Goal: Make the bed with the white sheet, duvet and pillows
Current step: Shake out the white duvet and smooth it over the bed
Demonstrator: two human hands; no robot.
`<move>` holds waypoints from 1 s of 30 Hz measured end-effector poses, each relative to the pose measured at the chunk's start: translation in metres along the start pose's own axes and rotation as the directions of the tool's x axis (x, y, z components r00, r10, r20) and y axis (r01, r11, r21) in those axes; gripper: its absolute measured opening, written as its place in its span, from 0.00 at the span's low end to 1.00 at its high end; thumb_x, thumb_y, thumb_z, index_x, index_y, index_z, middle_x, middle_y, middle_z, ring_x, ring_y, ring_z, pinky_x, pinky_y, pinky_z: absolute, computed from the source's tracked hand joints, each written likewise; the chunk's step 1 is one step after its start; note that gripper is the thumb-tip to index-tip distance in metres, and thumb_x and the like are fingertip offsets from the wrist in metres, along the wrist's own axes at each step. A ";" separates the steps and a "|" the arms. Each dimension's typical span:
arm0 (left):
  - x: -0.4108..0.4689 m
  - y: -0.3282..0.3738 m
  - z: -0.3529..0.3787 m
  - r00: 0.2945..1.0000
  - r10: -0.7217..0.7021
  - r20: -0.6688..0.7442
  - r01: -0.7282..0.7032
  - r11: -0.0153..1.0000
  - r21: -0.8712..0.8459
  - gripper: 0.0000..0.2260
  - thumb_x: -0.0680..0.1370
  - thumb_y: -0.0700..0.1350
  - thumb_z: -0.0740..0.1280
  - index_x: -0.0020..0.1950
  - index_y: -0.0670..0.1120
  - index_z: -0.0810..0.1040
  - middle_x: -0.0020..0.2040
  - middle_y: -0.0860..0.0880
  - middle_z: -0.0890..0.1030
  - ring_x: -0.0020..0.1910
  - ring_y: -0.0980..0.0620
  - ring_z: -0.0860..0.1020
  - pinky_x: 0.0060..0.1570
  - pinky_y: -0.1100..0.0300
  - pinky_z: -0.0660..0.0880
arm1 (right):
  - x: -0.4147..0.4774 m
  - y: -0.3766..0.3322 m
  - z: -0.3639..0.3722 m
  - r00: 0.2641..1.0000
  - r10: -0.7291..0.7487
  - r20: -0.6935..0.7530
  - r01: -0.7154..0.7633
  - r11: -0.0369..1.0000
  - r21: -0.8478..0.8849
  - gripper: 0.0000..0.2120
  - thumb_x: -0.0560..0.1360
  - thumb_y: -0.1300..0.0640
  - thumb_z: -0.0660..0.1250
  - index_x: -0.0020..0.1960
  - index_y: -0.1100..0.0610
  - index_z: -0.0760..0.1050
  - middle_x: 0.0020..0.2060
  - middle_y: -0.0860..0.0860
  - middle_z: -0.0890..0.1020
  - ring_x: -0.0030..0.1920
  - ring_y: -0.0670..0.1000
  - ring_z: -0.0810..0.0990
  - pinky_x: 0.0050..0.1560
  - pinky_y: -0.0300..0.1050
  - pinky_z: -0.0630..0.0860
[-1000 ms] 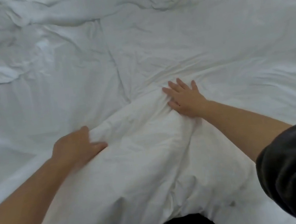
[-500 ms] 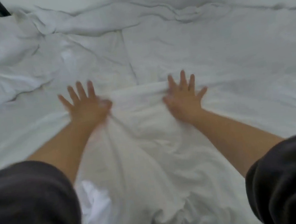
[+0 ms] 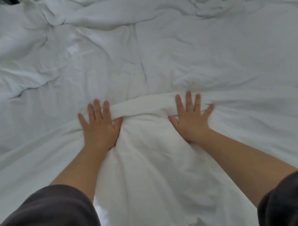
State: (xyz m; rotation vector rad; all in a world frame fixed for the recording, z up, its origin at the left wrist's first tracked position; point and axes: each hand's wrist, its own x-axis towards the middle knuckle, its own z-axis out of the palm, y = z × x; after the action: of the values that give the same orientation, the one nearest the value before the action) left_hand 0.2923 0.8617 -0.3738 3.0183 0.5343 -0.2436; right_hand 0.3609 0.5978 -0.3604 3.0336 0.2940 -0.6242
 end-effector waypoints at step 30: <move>0.101 -0.325 -0.053 0.970 -0.229 0.085 0.224 0.972 0.064 0.33 0.78 0.66 0.51 0.79 0.58 0.44 0.78 0.38 0.43 0.77 0.39 0.42 0.68 0.29 0.44 | 0.036 -0.305 -0.010 0.963 -0.110 0.245 0.110 0.994 0.013 0.48 0.66 0.20 0.53 0.73 0.34 0.27 0.72 0.48 0.23 0.72 0.67 0.25 0.59 0.84 0.36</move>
State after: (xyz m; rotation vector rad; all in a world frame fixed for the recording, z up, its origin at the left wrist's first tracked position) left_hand 0.2807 1.2051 -0.3506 2.9758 0.8784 -0.4140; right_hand 0.3391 0.9039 -0.3623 2.9101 0.4543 -0.9958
